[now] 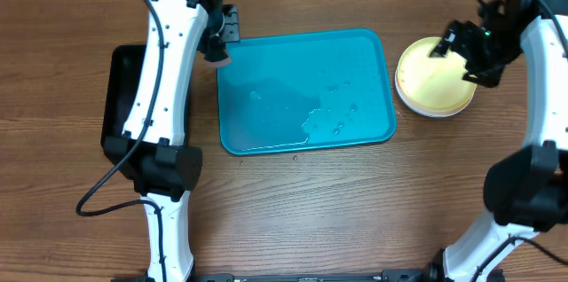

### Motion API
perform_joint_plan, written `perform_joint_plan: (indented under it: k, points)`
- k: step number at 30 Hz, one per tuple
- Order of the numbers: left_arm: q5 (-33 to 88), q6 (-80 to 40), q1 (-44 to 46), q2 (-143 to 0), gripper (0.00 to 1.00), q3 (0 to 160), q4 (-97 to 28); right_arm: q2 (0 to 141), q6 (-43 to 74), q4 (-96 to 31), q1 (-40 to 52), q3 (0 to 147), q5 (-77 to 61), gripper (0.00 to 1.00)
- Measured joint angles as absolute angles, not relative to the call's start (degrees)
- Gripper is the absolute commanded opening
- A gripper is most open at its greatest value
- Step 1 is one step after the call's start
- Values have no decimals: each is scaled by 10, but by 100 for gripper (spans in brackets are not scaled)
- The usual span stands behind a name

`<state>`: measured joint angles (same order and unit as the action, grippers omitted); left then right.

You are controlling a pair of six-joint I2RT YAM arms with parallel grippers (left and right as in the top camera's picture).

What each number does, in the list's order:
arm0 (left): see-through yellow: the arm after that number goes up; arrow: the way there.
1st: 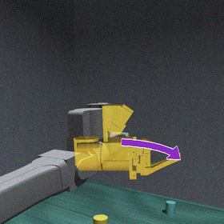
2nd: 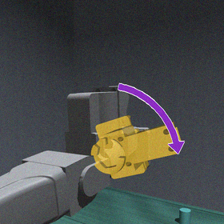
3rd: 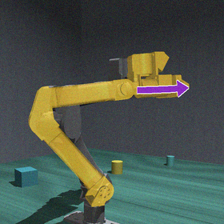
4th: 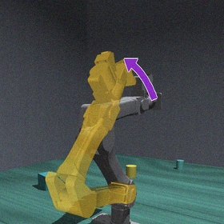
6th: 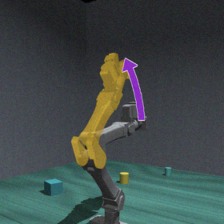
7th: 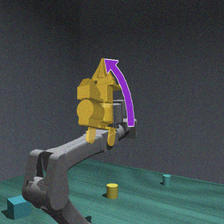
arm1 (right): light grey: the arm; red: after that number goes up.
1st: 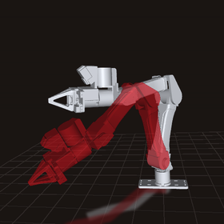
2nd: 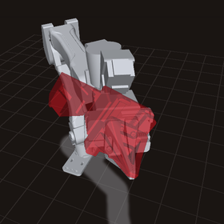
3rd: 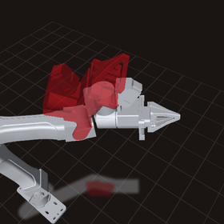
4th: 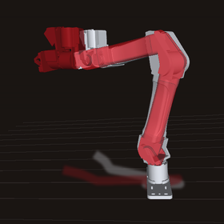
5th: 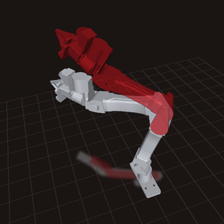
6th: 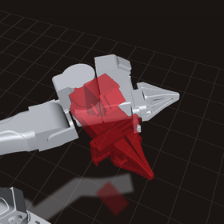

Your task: Clean dirty plates on tray and stack at the side

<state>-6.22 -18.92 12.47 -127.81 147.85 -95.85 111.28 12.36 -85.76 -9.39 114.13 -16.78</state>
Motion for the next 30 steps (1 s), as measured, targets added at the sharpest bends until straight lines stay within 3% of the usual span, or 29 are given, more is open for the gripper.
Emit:
perform_joint_plan:
  k: [4, 20, 30]
  points:
    - [-62, -189, 103, -1261, 4, 1482, -967, 1098, 124, -856, -46, 1145, -173, 100]
    - [-62, -129, -11, -1215, 4, 1474, -967, 1099, 124, -805, 54, 1145, -176, 100]
    - [-66, -120, -64, -1215, 4, 1296, -929, 1099, 124, -798, 64, 1145, -176, 100]
